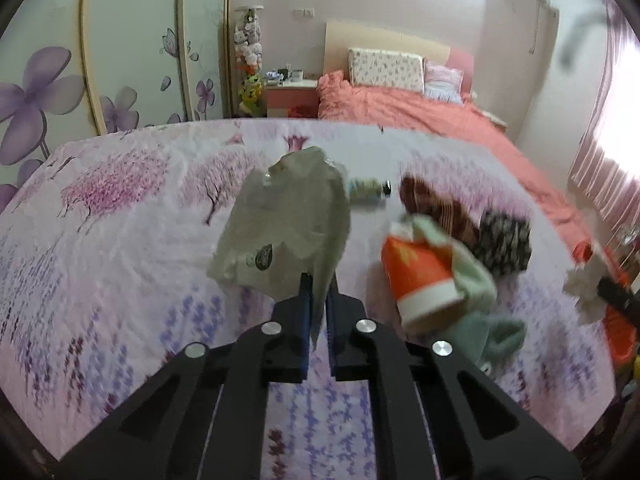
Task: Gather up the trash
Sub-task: 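Lift the held bag and tissue and carry both over the orange basket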
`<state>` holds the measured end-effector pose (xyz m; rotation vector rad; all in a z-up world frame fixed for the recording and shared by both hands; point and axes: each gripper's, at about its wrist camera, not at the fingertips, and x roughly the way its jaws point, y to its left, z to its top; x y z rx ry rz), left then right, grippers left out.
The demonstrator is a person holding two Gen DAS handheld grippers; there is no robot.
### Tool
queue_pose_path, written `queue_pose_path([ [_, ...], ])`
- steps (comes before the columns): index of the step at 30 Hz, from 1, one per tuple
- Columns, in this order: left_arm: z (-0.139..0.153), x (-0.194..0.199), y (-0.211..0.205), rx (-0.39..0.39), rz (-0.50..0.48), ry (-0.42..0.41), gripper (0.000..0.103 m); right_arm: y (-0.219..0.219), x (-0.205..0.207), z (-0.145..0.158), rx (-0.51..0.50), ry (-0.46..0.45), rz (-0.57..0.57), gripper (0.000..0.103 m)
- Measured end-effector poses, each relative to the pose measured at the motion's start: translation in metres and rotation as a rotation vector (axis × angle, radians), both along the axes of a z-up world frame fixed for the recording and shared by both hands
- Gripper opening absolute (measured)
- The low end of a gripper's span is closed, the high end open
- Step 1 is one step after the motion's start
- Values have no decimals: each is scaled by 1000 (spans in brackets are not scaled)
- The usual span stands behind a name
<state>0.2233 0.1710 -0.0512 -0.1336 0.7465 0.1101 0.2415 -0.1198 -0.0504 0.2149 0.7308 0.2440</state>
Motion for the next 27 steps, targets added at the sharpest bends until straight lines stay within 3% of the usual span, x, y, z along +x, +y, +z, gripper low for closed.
queue_pose_path([
  [11, 53, -2, 4, -36, -38, -96, 7, -16, -7, 17, 36, -38, -21, 26],
  [27, 99, -7, -111, -82, -280, -170, 7, -71, -26, 48, 57, -151, -126, 26],
])
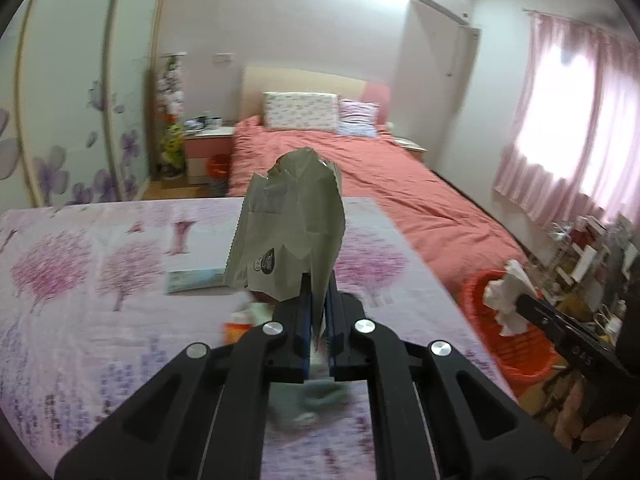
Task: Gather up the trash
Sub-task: 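Lift the held bag and tissue and carry both over the orange basket, then open both tools to drop the bag and tissue into the basket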
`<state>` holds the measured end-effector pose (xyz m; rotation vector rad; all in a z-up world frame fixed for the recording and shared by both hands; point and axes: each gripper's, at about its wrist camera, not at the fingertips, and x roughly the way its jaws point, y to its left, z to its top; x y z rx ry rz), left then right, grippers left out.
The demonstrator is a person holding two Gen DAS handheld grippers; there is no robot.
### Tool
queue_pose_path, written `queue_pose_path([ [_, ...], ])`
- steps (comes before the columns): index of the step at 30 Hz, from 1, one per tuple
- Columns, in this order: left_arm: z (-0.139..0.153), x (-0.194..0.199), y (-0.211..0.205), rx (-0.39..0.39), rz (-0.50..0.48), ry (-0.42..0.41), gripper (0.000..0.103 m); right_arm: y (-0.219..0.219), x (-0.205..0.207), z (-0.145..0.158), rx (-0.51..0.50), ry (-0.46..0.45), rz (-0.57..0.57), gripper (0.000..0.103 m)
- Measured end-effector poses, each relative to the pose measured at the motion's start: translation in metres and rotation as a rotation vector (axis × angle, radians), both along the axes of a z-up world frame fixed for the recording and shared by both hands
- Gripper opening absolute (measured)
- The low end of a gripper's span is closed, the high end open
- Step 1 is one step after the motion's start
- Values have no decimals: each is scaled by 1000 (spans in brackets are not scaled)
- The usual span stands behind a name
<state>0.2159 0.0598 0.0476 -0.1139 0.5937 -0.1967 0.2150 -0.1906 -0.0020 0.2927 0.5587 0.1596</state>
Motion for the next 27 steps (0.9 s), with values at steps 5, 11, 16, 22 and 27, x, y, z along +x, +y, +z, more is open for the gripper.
queue_pose_path([
  [5, 4, -1, -46, -37, -113, -8, 7, -24, -10, 10, 4, -45, -53, 26],
  [11, 5, 1, -109, -43, -240, -19, 7, -62, -15, 16, 23, -78, -134, 26],
  [16, 2, 5, -167, -57, -355, -25, 7, -93, -15, 10, 48, -82, -201, 26],
  [22, -13, 14, -231, -76, -477, -4, 7, -138, -12, -6, 96, -60, -274, 26],
  [27, -36, 24, -271, -59, -541, 38, 8, -167, -1, -25, 136, -22, -318, 27],
])
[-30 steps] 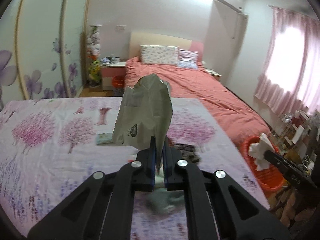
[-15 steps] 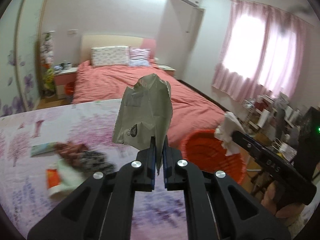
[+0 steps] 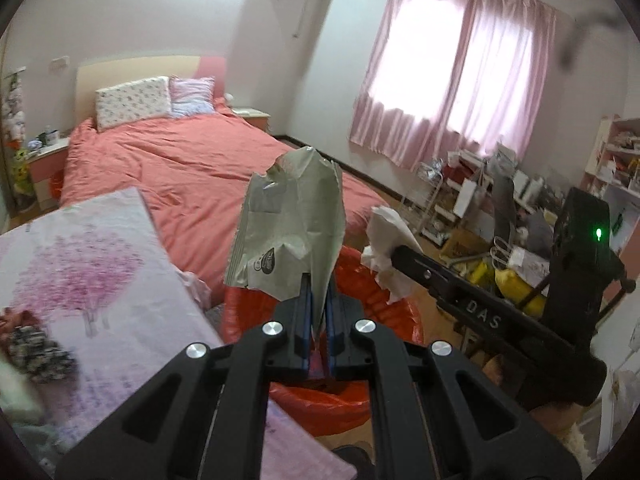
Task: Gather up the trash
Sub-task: 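Open both tools to drop the bag and tissue into the basket, then move both open tools back over the items on the bed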
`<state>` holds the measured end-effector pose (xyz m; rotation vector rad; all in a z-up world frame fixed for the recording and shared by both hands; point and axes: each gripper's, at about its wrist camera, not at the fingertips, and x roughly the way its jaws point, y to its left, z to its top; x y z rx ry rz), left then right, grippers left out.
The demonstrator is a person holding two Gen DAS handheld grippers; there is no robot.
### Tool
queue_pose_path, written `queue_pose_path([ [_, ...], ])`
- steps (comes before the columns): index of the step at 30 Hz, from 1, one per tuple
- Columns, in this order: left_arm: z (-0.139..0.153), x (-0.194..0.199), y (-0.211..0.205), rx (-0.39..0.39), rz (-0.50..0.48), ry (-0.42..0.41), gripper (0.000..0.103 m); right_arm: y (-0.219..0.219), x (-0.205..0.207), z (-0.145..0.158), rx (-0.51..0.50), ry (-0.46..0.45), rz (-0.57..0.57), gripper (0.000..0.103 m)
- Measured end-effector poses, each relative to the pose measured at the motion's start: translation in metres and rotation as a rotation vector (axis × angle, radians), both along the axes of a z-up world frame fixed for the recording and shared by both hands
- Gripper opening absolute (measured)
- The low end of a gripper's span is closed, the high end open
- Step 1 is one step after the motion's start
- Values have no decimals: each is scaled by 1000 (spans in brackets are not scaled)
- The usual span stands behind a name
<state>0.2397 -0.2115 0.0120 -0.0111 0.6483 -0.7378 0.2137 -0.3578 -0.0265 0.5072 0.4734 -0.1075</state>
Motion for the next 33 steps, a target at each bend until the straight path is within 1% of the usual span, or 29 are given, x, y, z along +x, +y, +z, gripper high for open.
queue_pose_path([
  [4, -26, 11, -22, 48, -10, 39, 13, -16, 9, -18, 44, 34, -5, 32],
  [5, -29, 14, -22, 58, -6, 46, 17, -19, 11, -23, 55, 44, -4, 36],
  [6, -36, 18, -23, 71, -1, 59, 20, -22, 13, -28, 62, 55, -8, 37],
  [7, -42, 22, -23, 83, 10, 69, 28, -24, 14, -31, 67, 63, -9, 39],
  [8, -45, 24, -21, 86, 17, 75, 33, -25, 16, -37, 75, 74, -9, 43],
  [12, -56, 35, -9, 100, 55, 103, 38, -21, 13, -43, 69, 100, -15, 50],
  [14, -58, 37, 0, 109, 78, 103, 41, -20, 10, -42, 54, 104, -24, 53],
  [16, -57, 37, 7, 116, 100, 95, 44, -15, 7, -38, 32, 105, -26, 53],
  [22, -50, 30, 38, 164, 177, 41, 53, -4, 6, -26, -19, 95, -20, 57],
  [26, -45, 22, 66, 189, 230, 20, 55, 9, 9, -20, -56, 92, 3, 58],
  [29, -41, 16, 89, 202, 273, 6, 58, 25, 11, -17, -86, 94, 32, 58],
  [33, -39, 12, 125, 212, 339, -2, 59, 49, 13, -13, -125, 97, 77, 58],
])
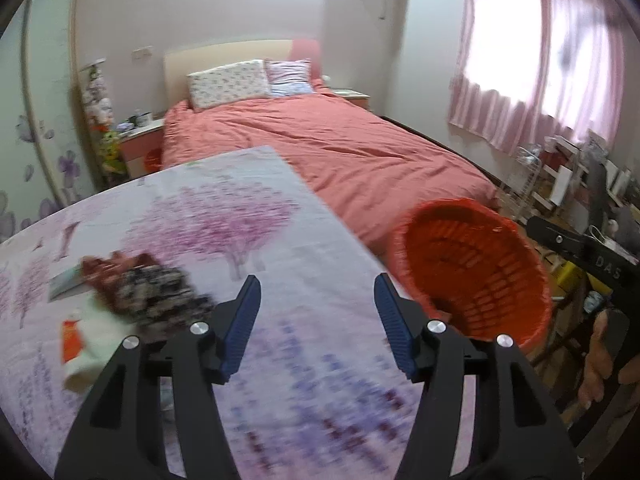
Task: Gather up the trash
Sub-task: 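Move both open tools back over the items on the bed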
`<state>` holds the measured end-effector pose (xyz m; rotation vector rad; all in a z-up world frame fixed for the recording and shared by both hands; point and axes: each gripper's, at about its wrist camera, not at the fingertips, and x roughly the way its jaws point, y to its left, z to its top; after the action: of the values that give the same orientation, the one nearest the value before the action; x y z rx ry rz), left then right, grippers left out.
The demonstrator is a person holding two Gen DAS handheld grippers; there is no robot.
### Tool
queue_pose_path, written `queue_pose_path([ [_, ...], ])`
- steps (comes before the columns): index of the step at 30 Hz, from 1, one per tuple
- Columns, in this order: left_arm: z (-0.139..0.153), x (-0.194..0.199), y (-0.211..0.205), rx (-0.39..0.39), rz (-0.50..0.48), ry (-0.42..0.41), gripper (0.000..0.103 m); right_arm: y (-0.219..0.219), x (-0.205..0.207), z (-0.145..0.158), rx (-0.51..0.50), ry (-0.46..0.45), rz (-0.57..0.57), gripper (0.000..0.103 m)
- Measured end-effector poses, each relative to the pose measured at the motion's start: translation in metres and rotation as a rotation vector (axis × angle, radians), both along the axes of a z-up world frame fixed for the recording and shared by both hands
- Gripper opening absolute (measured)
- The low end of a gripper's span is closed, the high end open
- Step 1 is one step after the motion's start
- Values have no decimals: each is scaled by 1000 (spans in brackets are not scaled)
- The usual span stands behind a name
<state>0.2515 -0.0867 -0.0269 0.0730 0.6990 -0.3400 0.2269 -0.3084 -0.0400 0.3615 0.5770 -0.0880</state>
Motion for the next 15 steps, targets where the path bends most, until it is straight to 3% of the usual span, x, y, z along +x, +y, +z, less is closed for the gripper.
queue_pose_path([
  [13, -3, -13, 121, 55, 237, -32, 69, 90, 18, -3, -92, 59, 177, 58],
  [15, -5, -15, 143, 56, 283, -32, 71, 110, 23, -4, -106, 67, 210, 62],
])
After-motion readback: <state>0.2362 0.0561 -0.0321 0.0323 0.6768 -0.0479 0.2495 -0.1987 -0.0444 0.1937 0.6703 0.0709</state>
